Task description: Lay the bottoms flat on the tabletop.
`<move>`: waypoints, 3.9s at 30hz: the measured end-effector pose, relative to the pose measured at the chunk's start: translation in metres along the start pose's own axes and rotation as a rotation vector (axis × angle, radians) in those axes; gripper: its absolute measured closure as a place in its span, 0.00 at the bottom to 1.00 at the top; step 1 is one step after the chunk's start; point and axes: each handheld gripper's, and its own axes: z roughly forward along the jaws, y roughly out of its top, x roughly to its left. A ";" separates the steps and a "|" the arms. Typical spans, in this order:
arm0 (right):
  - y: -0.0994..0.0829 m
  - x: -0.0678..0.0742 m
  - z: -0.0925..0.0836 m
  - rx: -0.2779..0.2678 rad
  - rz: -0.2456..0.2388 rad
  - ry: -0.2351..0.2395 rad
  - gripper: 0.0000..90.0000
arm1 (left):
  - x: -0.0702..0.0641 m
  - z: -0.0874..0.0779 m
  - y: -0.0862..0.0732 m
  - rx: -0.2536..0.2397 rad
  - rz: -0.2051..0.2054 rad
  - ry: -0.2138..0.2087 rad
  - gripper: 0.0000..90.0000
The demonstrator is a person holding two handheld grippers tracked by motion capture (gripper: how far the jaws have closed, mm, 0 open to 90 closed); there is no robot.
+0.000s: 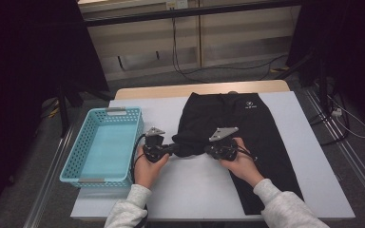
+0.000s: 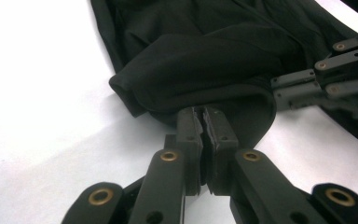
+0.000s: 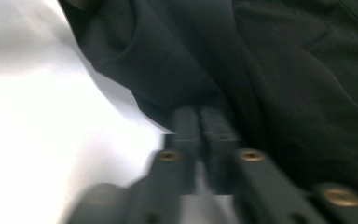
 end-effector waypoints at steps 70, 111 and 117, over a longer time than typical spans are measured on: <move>-0.006 0.014 -0.053 -0.106 0.021 0.046 1.00 | -0.014 0.007 0.003 0.028 0.047 -0.037 1.00; -0.021 0.030 -0.041 0.070 -0.050 0.075 1.00 | -0.018 -0.010 -0.006 0.039 0.084 0.036 0.48; -0.022 0.029 -0.055 0.035 -0.025 0.105 1.00 | -0.015 -0.009 -0.018 0.085 0.076 0.064 0.42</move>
